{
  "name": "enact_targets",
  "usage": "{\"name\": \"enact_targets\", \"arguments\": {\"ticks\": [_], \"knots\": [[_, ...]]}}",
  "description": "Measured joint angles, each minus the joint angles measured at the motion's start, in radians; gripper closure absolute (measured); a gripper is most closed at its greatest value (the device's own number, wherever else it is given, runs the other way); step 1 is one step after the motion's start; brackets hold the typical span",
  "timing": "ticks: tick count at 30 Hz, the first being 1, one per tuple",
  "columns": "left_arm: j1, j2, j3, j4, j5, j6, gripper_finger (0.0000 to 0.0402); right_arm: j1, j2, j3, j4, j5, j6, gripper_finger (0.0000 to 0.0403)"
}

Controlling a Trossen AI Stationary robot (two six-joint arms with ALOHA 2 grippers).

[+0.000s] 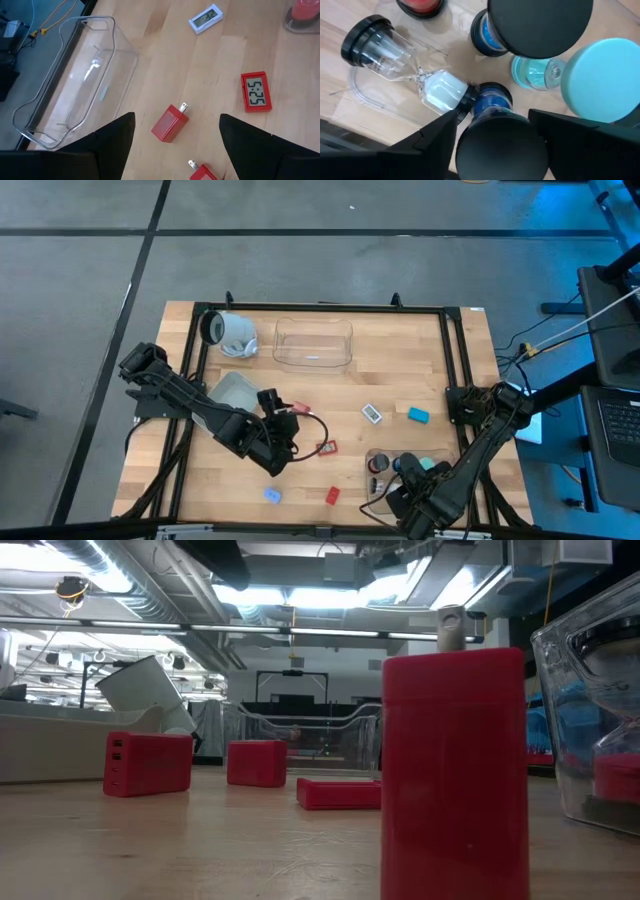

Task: Pick & Place Office items
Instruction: Put the dark blue hourglass into the bottom transparent bin, then put the white digital clock into the top transparent bin

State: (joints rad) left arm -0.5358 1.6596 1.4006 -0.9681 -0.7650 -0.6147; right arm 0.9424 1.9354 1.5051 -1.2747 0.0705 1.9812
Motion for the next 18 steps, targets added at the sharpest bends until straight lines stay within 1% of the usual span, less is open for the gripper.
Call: {"name": "enact_targets", "arguments": {"ticks": [2, 5, 7, 11, 14, 18], "knots": [[0.000, 0.000, 0.000, -0.006, 0.000, 0.000, 0.0114, 0.000, 0.000, 0.000, 0.000, -0.014, 0.000, 0.0137], [0.000, 0.000, 0.000, -0.026, 0.000, 0.000, 0.0114, -0.003, -0.016, 0.000, -0.001, -0.078, 0.000, 0.0124], [0.000, 0.000, 0.000, -0.045, 0.006, -0.001, 0.0114, -0.003, -0.038, 0.000, -0.006, -0.115, 0.003, 0.0121], [0.000, 0.000, 0.000, -0.053, 0.036, -0.010, 0.0114, -0.003, -0.080, 0.000, -0.005, -0.115, 0.022, 0.0126], [-0.008, 0.000, 0.000, -0.038, 0.059, -0.014, 0.0114, -0.003, -0.122, 0.000, -0.005, -0.074, 0.025, 0.0134], [-0.033, 0.000, 0.000, -0.021, 0.060, 0.007, 0.0114, -0.004, -0.176, 0.000, -0.005, 0.055, 0.027, 0.0142]]}}
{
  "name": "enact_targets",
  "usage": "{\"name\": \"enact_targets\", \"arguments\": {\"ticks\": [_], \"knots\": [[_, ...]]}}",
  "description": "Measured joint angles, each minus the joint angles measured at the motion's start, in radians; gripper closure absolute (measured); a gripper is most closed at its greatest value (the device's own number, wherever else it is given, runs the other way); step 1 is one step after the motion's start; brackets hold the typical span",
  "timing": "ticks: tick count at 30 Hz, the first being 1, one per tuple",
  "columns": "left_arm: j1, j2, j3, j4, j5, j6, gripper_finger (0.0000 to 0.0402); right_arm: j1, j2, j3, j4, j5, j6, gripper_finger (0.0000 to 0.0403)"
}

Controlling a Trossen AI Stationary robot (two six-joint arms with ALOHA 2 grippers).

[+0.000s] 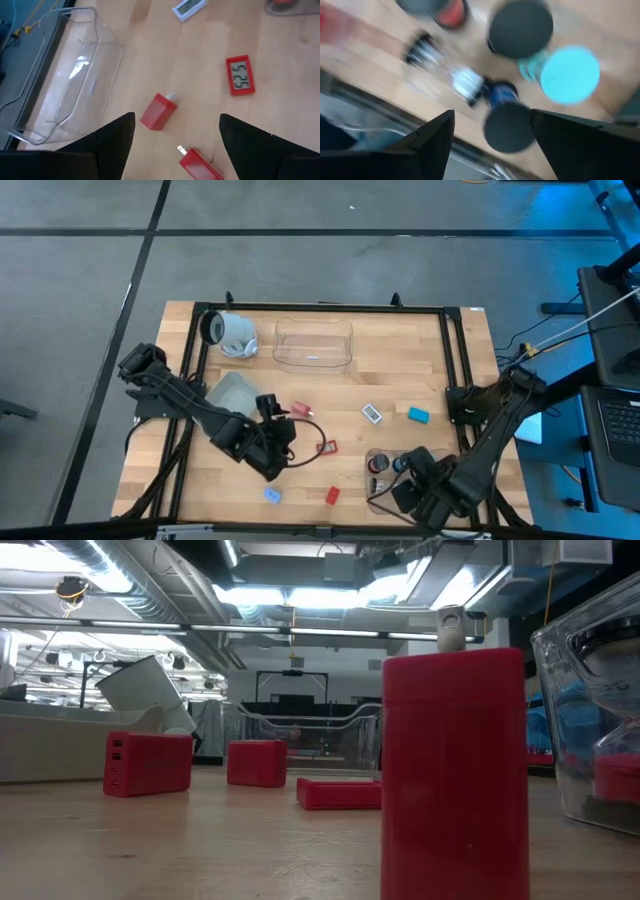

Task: Pick & Place Office items
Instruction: Put the white digital clock into the top transparent bin

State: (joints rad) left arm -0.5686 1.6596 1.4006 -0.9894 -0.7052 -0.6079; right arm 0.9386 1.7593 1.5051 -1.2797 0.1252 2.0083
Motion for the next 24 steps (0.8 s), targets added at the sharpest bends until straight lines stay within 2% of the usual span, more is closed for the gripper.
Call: {"name": "enact_targets", "arguments": {"ticks": [7, 9, 11, 15, 18, 24], "knots": [[-0.080, -0.008, 0.000, 0.002, 0.011, -0.029, 0.0114, -0.010, -0.064, 0.000, -0.017, 0.407, -0.004, 0.0146], [-0.110, -0.023, 0.000, 0.002, 0.012, -0.043, 0.0114, -0.027, -0.065, 0.000, -0.039, 0.476, -0.021, 0.0146], [-0.141, -0.042, 0.000, 0.003, 0.012, -0.061, 0.0114, -0.058, -0.065, 0.000, -0.072, 0.473, -0.027, 0.0146], [-0.198, -0.091, 0.000, 0.003, -0.005, -0.116, 0.0114, -0.151, -0.065, 0.000, -0.199, 0.304, -0.036, 0.0146], [-0.236, -0.128, 0.000, 0.002, -0.037, -0.156, 0.0114, -0.213, -0.065, 0.000, -0.270, 0.228, -0.098, 0.0146], [-0.275, -0.161, 0.000, -0.005, -0.105, -0.194, 0.0114, -0.294, -0.073, 0.000, -0.281, 0.206, -0.254, 0.0146]]}}
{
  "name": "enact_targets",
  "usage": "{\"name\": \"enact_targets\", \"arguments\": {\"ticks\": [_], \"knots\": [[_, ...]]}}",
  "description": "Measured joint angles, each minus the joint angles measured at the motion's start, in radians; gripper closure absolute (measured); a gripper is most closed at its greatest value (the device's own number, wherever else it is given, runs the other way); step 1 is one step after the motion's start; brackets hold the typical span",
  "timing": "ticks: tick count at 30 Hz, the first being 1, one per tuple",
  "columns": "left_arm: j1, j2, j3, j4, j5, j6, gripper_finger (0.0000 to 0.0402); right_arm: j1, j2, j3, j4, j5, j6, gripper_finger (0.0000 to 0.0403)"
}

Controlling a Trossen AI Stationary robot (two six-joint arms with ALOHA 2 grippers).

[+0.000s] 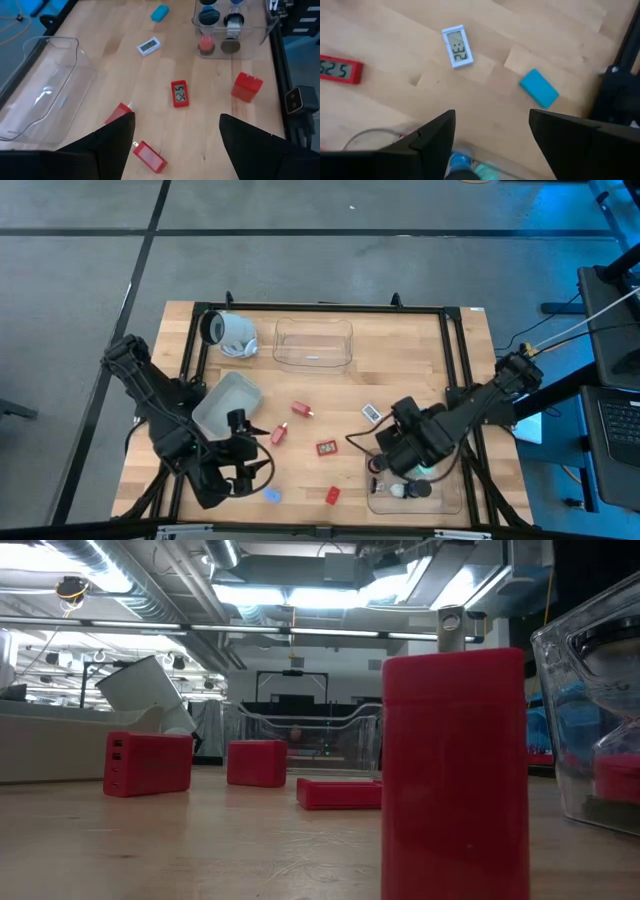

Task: Pick & Place Office items
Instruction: Put the white digital clock into the top transparent bin

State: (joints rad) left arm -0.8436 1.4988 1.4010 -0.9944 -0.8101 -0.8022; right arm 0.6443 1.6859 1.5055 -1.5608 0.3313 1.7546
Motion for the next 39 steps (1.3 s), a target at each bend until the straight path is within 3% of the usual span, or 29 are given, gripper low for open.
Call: {"name": "enact_targets", "arguments": {"ticks": [7, 11, 16, 24, 35, 39], "knots": [[0.001, 0.000, 0.000, -0.006, 0.014, 0.001, 0.0114, -0.044, -0.023, -0.058, -0.003, -0.026, -0.038, 0.0147], [0.002, 0.000, 0.000, -0.018, 0.018, 0.002, 0.0114, -0.059, -0.078, -0.183, 0.029, -0.094, -0.003, 0.0147], [0.002, 0.000, 0.000, -0.042, 0.026, 0.009, 0.0114, -0.061, -0.192, -0.361, 0.218, -0.128, 0.015, 0.0147], [0.016, 0.000, 0.000, -0.058, -0.047, 0.147, 0.0114, -0.102, -0.332, -0.564, 0.394, 0.020, 0.008, 0.0147], [0.076, 0.000, 0.000, -0.058, -0.044, 0.223, 0.0114, -0.230, -0.347, -0.727, 0.852, 0.023, -0.293, 0.0144], [0.082, 0.000, 0.000, -0.058, -0.026, 0.214, 0.0114, -0.257, -0.347, -0.730, 0.943, 0.091, -0.353, 0.0122]]}}
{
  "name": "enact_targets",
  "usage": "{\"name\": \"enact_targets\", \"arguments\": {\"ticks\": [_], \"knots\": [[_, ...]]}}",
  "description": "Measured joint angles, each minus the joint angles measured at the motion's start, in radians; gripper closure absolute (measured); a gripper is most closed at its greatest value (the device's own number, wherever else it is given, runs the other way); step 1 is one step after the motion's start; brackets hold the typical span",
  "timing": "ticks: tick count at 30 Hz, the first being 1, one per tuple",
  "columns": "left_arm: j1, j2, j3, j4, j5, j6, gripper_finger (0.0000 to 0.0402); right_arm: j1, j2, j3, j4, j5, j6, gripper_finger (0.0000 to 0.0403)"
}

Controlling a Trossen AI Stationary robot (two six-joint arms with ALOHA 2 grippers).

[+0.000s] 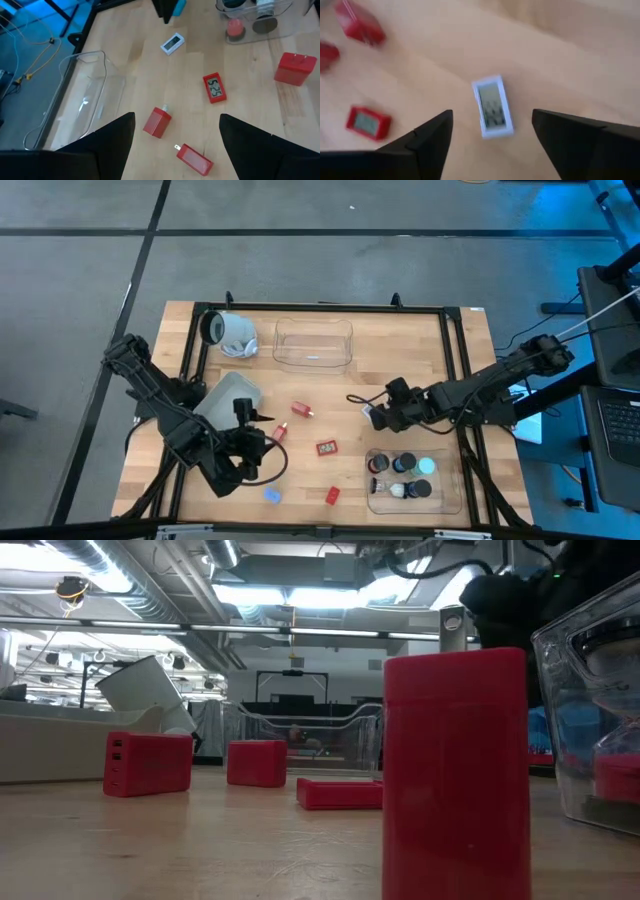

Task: Pick & Place Office items
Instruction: Put the white digital clock into the top transparent bin

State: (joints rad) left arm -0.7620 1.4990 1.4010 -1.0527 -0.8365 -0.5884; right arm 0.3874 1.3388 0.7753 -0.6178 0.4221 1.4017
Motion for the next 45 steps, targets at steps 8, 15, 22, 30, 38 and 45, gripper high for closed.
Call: {"name": "enact_targets", "arguments": {"ticks": [8, 15, 22, 30, 38, 45], "knots": [[0.000, 0.000, 0.000, 0.000, 0.001, 0.000, 0.0114, -0.031, 0.031, 0.000, 0.046, 0.050, -0.034, 0.0055], [0.001, 0.000, 0.000, -0.022, 0.020, 0.000, 0.0114, -0.034, 0.133, 0.000, 0.099, 0.031, -0.193, 0.0051], [0.006, 0.001, 0.000, -0.022, 0.068, -0.033, 0.0114, -0.066, 0.194, 0.000, 0.128, -0.011, -0.384, 0.0059], [0.007, 0.001, 0.000, -0.023, 0.129, -0.108, 0.0114, -0.114, 0.223, 0.000, 0.143, -0.094, -0.474, 0.0060], [0.008, 0.001, 0.000, -0.022, 0.098, -0.069, 0.0114, -0.118, 0.228, 0.000, 0.232, -0.118, -0.524, 0.0060], [0.008, 0.001, 0.000, -0.022, 0.068, -0.025, 0.0114, -0.119, 0.228, 0.000, 0.229, -0.064, -0.523, 0.0060]]}}
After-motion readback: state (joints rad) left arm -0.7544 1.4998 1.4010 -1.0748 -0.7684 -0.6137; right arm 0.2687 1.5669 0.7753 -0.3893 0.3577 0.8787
